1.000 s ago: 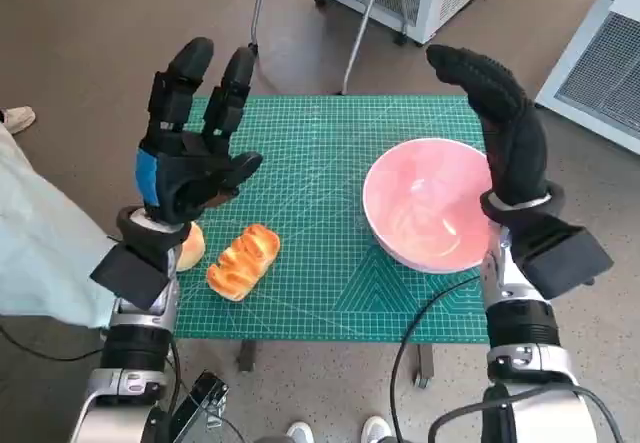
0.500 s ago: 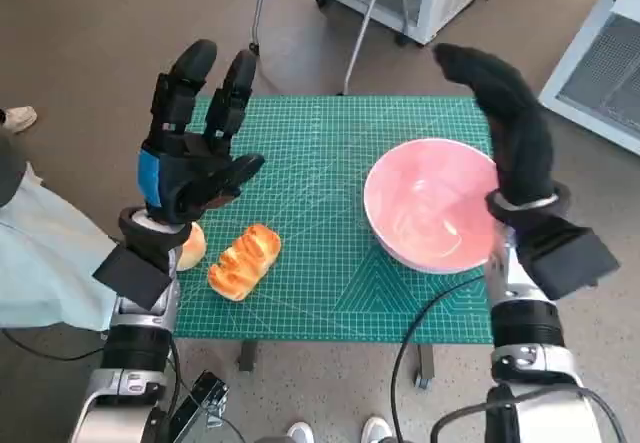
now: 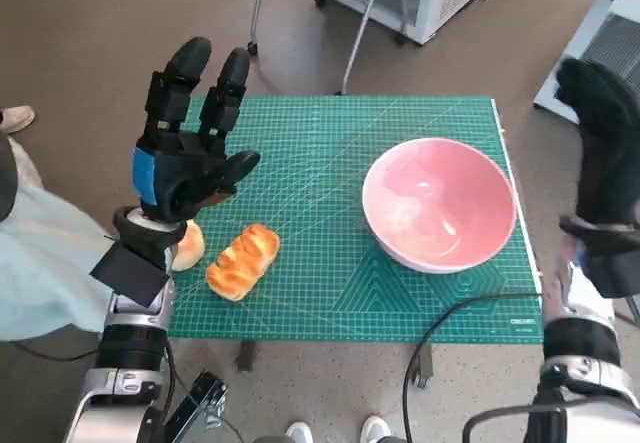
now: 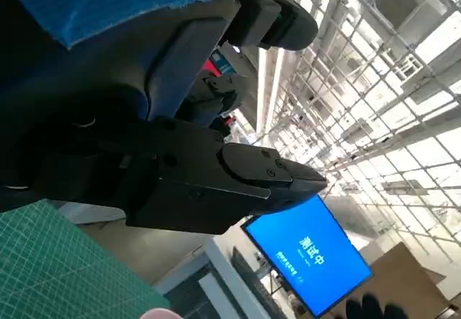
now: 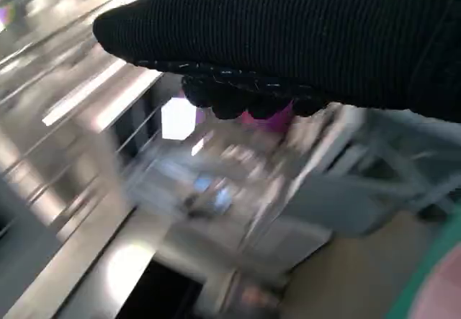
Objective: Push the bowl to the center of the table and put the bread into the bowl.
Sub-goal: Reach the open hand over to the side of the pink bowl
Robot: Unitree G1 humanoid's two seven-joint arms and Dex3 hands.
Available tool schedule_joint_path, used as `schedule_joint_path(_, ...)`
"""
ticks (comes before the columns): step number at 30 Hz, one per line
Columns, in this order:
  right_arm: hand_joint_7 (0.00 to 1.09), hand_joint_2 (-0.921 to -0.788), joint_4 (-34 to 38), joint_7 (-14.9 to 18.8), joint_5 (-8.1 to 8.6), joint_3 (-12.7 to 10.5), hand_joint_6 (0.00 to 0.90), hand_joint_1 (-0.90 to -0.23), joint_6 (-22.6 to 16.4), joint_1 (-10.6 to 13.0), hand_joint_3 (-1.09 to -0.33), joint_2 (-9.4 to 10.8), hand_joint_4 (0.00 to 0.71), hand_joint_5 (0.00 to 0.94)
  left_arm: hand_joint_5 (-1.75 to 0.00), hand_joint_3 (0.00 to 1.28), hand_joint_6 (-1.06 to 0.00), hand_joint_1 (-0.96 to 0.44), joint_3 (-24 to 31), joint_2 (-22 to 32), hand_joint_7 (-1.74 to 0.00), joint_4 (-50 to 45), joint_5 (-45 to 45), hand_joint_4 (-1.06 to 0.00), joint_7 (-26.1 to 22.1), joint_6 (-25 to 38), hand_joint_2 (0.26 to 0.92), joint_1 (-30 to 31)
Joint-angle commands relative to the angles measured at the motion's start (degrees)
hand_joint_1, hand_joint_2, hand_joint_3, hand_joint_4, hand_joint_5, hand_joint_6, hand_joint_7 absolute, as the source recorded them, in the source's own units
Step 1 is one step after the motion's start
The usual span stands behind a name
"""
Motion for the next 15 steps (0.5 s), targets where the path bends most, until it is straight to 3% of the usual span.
schedule_joint_path(1,0.63,-0.921,3.70,-1.18,1.20,-1.63,0.018,-0.589,3.88,1.93,-0.767,0.21,0.266,0.000,-0.01,0.12,0.00,-0.09,-0.19,0.09,-0.59,0.96,0.83,-0.21,0.92,-0.04,0.910,-0.39)
schedule_joint_path(9,0.56,-0.921,7.25,0.29,3.46,-4.14,0.051,-0.580,10.02,2.61,-0.782,1.74,0.255,0.000,-0.02,0.11,-0.02,-0.12,-0.11,0.46,-0.58,1.10,0.64,-0.24,0.63,0.10,0.920,-0.10)
schedule_joint_path(15,0.54,-0.921,8.69,0.09,3.61,-4.93,0.052,-0.555,14.44,2.31,-0.787,3.39,0.251,0.000,-0.02,0.11,-0.02,-0.12,-0.02,0.77,-0.58,0.02,0.24,-0.24,0.23,0.41,0.921,0.36)
